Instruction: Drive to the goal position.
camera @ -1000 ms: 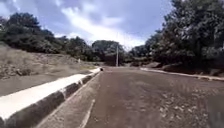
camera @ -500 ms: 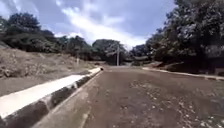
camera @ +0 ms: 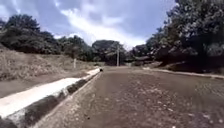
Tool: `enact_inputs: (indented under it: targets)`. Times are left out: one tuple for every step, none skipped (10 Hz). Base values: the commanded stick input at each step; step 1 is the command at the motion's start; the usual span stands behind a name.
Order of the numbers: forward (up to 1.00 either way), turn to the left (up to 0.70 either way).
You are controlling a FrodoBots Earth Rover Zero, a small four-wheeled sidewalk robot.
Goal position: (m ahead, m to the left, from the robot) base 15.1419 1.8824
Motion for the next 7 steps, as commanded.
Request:
enact_inputs:
  targets:
    - [1.0,0.0]
    - [1.0,0.0]
    - [1.0,0.0]
    - [1.0,0.0]
    - [1.0,0.0]
    - [1.0,0.0]
    - [1.0,0.25]
